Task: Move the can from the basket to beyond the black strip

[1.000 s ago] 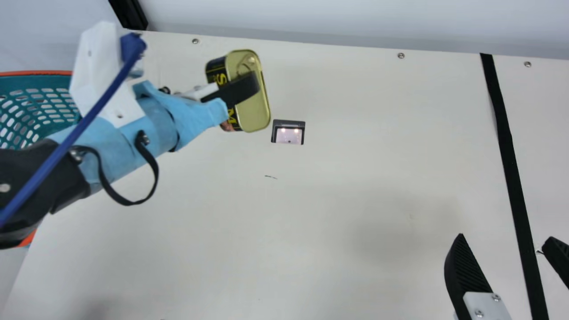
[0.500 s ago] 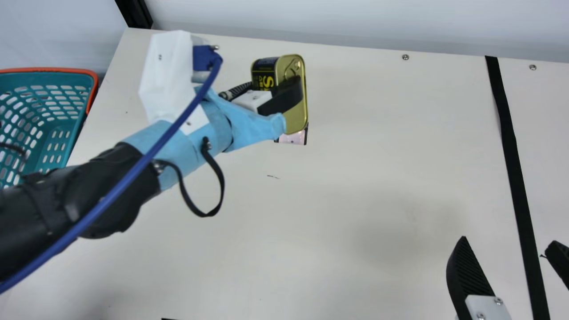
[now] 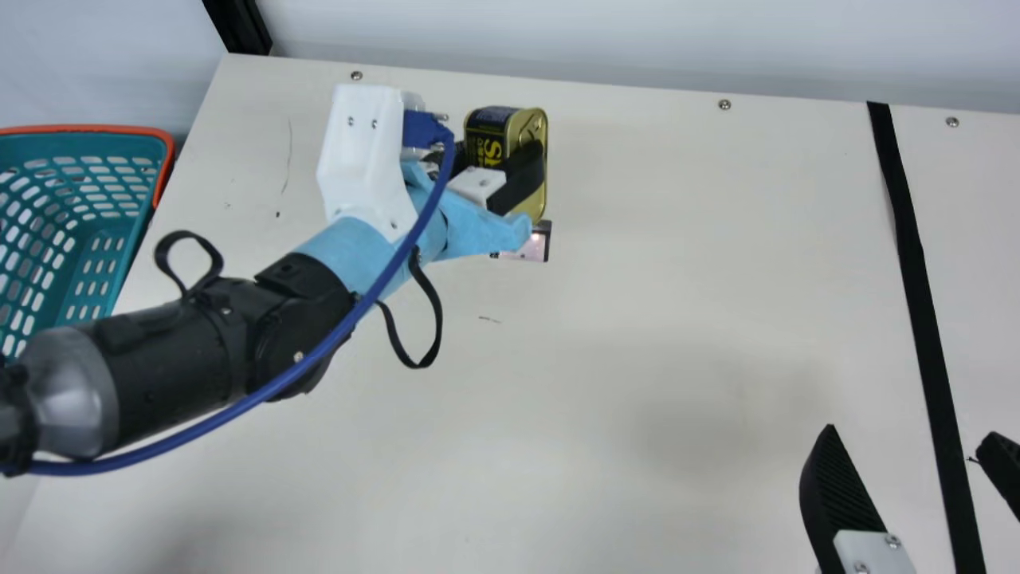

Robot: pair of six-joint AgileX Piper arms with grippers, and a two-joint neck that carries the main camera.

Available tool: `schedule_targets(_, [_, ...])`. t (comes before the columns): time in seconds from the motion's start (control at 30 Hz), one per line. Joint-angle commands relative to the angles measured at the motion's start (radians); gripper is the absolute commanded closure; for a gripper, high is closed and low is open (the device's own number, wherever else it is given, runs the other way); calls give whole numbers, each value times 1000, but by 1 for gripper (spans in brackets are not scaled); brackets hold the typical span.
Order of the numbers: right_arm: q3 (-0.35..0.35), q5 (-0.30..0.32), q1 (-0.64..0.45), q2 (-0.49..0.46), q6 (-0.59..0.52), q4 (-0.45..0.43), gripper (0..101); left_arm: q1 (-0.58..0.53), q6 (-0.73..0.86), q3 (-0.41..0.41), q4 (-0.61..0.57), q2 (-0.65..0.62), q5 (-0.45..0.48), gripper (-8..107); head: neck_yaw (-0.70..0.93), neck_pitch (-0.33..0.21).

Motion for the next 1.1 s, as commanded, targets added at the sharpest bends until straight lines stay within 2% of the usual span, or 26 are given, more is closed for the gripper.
schedule_targets(0.0, [0,0,0,0,0,0,0,0,0,0,0,0,0,89,-2,-33])
schedule_targets(0.3, [0,0,0,0,0,0,0,-2,-11,-12,11,24,-3,89,-9,-40])
schedule_targets(0.5, [0,0,0,0,0,0,0,0,-28,-33,44,72,-37,89,-14,-44])
schedule_targets(1.07, [0,-1,0,0,0,0,0,-7,-33,-25,43,52,-21,89,4,-26])
